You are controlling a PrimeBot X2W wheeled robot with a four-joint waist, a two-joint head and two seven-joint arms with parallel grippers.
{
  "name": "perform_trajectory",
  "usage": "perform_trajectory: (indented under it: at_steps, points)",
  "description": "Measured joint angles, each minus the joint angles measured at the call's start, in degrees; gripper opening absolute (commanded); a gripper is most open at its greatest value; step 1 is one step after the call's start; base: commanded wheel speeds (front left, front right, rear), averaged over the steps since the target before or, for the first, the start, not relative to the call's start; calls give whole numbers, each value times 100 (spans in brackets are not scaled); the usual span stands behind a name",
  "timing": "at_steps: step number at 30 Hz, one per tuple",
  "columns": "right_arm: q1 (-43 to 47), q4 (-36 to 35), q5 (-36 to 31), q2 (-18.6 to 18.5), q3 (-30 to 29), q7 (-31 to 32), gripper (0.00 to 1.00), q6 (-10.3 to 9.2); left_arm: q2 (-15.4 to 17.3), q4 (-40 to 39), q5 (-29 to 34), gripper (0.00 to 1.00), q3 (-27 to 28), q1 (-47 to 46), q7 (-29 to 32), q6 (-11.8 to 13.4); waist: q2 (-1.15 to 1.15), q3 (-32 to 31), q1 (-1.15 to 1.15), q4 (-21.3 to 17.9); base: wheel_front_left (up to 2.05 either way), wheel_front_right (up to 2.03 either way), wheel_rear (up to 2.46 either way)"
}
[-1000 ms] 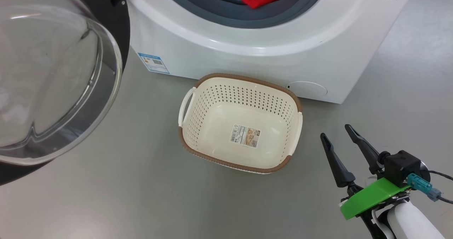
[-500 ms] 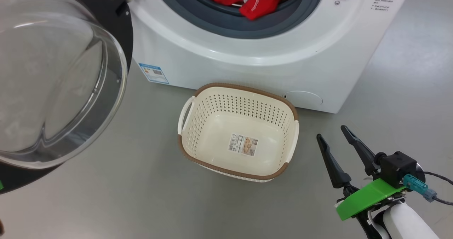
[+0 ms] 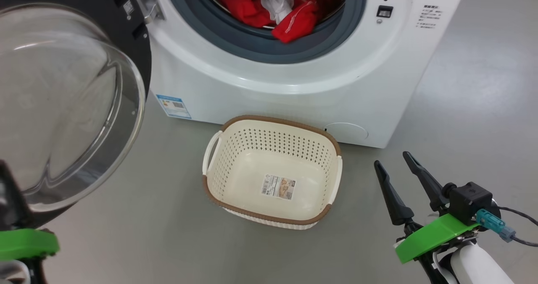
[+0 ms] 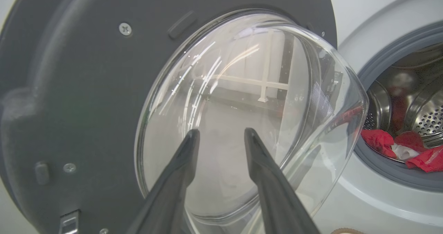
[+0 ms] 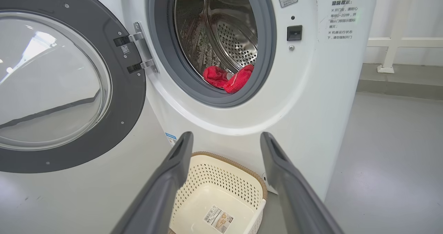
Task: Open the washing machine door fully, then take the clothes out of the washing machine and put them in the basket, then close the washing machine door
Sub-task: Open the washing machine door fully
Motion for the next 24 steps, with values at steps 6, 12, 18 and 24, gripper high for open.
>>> perform_trajectory:
  at_steps: [6,12,18,24]
  points:
    - [191,-14,0,99,-91,0,100,1,-57,-443,-183,100,-592,520,0,0,0,-120,0,-209,0,0,0]
    - [243,-15,-1,135,-235,0,100,1,-84,-870,-526,100,-1168,919,0,-1,0,-187,0,-477,0,0,0]
    - [255,-19,-2,176,-401,0,100,1,-29,-1065,-594,100,-1649,1269,0,-1,0,-226,0,-780,0,0,0]
    - [376,-33,-2,219,-580,0,100,1,142,-1278,-747,100,-2076,1516,0,-1,0,-264,0,-1084,0,0,0]
